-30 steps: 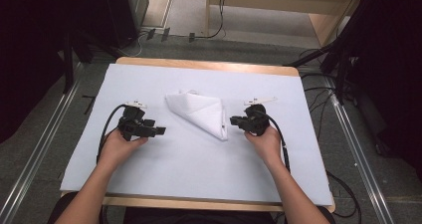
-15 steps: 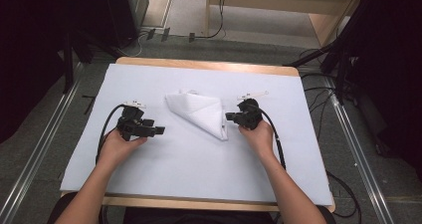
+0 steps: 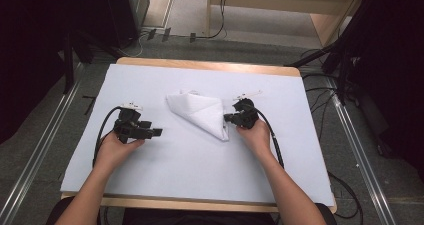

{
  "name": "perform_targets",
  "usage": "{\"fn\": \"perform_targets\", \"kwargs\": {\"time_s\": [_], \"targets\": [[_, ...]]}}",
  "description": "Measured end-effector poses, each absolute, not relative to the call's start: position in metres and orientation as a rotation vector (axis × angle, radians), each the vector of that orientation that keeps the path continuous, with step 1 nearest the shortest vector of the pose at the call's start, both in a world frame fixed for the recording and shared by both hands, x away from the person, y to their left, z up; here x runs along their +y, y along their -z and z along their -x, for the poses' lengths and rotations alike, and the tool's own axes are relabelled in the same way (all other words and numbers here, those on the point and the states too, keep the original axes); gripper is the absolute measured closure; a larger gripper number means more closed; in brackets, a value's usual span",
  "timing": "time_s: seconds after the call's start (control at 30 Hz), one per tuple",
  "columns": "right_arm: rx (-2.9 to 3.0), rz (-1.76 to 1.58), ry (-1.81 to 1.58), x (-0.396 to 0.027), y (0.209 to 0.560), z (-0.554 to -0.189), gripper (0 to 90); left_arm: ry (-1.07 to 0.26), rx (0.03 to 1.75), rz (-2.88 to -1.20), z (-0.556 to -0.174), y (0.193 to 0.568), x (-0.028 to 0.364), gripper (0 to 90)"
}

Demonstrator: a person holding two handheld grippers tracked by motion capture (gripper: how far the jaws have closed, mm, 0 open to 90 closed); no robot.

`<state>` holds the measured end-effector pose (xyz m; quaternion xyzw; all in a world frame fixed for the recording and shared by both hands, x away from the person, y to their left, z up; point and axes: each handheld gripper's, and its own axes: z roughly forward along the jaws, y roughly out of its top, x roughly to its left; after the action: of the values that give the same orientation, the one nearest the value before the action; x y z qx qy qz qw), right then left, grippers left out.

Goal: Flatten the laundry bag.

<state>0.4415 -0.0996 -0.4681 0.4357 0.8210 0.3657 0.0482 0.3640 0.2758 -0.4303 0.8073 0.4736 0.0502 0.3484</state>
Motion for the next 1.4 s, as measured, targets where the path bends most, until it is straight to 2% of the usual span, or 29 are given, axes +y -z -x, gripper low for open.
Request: {"fn": "perform_targets", "kwargs": {"time_s": [0.7, 1.4], "targets": [[2.521, -1.236, -1.166, -0.088, 0.458, -0.434, 90.0, -0.138, 1.250, -2.082, -0.362, 0.429, 0.282, 37.6], [2.565, -1.131, -1.254, -0.073, 0.443, -0.418, 90.0, -0.150, 1.292, -2.041, -0.366, 0.427, 0.304, 38.0]]}}
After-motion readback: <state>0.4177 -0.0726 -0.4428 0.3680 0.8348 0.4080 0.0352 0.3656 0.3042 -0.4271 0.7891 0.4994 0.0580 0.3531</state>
